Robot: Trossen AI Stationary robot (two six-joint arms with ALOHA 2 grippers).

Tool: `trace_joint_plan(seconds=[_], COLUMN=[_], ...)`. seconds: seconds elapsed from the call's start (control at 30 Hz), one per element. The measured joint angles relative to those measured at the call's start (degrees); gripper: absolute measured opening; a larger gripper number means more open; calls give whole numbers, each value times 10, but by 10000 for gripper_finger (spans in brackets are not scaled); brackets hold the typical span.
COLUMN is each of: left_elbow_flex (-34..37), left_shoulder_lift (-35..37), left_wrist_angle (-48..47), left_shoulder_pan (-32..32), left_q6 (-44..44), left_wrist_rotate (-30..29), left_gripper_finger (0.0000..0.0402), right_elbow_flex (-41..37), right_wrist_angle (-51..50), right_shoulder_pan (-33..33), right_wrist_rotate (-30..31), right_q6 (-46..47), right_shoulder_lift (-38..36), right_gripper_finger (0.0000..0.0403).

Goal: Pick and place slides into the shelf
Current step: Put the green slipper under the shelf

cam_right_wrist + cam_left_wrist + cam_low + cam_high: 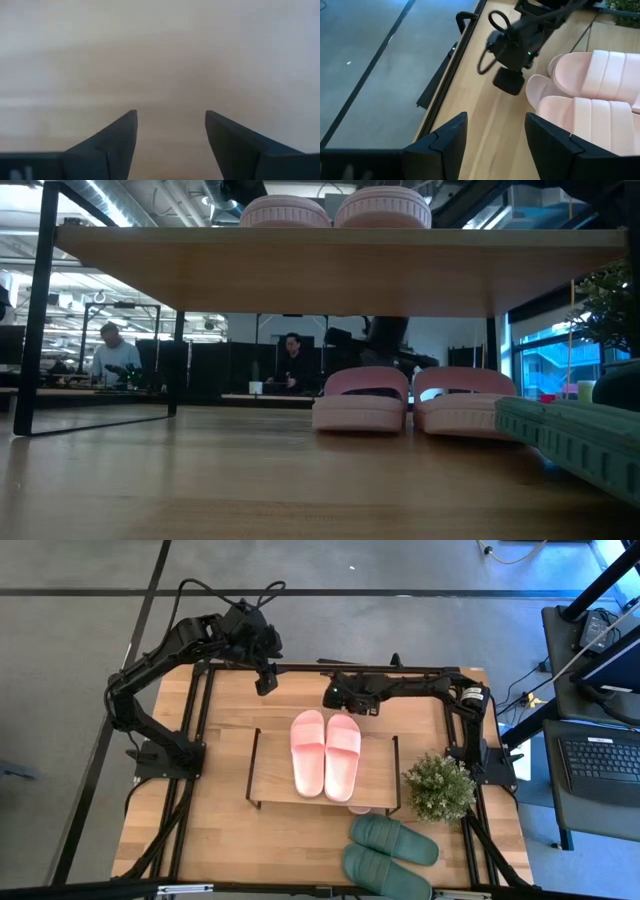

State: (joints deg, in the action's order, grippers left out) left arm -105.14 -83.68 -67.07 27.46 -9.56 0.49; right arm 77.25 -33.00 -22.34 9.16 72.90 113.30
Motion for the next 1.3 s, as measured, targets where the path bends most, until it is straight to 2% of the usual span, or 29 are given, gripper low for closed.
trace_joint_plan(seconds=[0.23,0.4,0.57,0.67,0.73,0.83,0.9,1.03,1.2,1.3], left_elbow_flex=[0,0,1,7,25,67,101,183,288,341], left_shoulder_lift=[0,6,20,33,48,73,95,150,235,291], left_wrist_angle=[4,23,47,66,85,119,142,162,215,237], left_shoulder_pan=[4,35,60,72,77,82,83,83,83,83], left_q6=[18,32,32,33,32,33,35,35,50,57], left_wrist_rotate=[27,124,143,156,193,236,242,247,288,311], left_gripper_finger=[190,190,190,190,190,190,190,190,190,190], right_elbow_flex=[106,224,352,424,472,539,575,558,558,558], right_wrist_angle=[-56,-128,-221,-281,-328,-398,-435,-441,-447,-451], right_shoulder_pan=[-11,-11,-15,-18,-18,-13,-3,39,105,152], right_wrist_rotate=[83,196,290,311,314,322,356,442,443,443], right_q6=[-96,-188,-252,-285,-299,-311,-314,-320,-285,-337], right_shoulder_lift=[0,0,0,0,0,0,0,-39,-83,-97], right_gripper_finger=[234,234,234,234,234,234,234,234,234,234])
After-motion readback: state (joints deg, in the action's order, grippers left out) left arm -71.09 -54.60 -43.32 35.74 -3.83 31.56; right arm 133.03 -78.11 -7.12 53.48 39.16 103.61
